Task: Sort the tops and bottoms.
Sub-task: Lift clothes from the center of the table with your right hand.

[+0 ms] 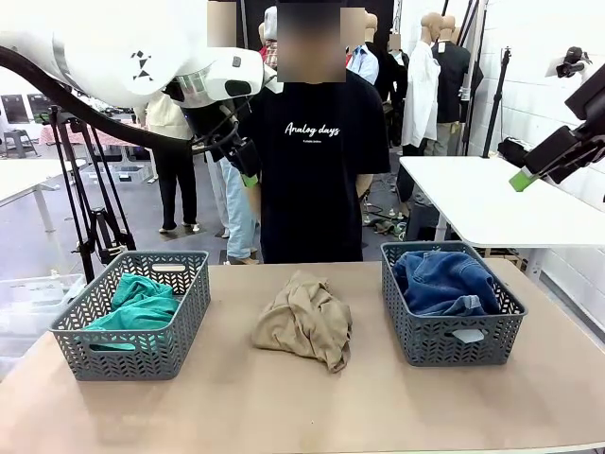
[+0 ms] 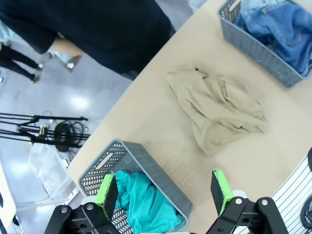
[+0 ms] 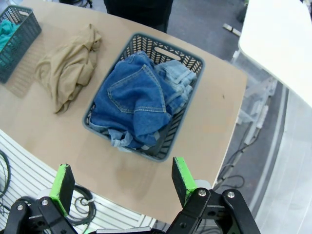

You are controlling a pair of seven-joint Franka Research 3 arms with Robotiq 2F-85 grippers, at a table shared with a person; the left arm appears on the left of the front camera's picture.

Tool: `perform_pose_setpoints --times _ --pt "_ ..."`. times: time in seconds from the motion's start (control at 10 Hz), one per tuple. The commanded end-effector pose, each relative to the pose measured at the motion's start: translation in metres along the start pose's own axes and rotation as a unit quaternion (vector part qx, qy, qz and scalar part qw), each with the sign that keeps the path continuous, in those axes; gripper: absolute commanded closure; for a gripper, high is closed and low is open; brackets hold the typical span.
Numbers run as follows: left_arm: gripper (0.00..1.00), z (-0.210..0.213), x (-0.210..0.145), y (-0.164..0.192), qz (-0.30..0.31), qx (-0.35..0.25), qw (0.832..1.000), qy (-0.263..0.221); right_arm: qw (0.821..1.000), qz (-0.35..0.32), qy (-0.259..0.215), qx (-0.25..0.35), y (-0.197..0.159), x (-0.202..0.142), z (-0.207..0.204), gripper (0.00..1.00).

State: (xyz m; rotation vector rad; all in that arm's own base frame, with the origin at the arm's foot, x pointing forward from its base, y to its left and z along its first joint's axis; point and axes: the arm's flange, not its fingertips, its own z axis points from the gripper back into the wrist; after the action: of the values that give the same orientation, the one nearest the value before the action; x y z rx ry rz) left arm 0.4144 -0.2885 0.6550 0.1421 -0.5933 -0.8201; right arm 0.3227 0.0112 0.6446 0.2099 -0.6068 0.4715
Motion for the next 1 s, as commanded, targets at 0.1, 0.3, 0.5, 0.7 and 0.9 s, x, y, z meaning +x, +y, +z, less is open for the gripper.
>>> perform_pose_setpoints --times 0.1,0.3,0.5,0.7,0.9 --pt "0.01 0.002 0.0 0.005 0.004 0.002 1.0 -0.005 1.0 0.0 0.0 0.0 0.0 0.0 0.0 0.0" --pt "0.01 0.002 0.0 0.005 0.004 0.002 1.0 -0.005 0.996 0.066 -0.029 0.056 0.01 0.027 -0.018 0.0" --pt "0.01 0.002 0.0 0.005 0.004 0.002 1.0 -0.005 0.986 0.105 -0.004 0.126 0.008 0.062 -0.064 0.0" --pt "0.01 0.002 0.0 0.005 0.004 0.002 1.0 -0.005 0.976 0.129 0.027 0.171 0.006 0.094 -0.127 0.0" --pt "0.01 0.002 0.0 0.005 0.004 0.002 1.0 -0.005 0.976 0.137 0.039 0.163 0.013 0.112 -0.183 0.0"
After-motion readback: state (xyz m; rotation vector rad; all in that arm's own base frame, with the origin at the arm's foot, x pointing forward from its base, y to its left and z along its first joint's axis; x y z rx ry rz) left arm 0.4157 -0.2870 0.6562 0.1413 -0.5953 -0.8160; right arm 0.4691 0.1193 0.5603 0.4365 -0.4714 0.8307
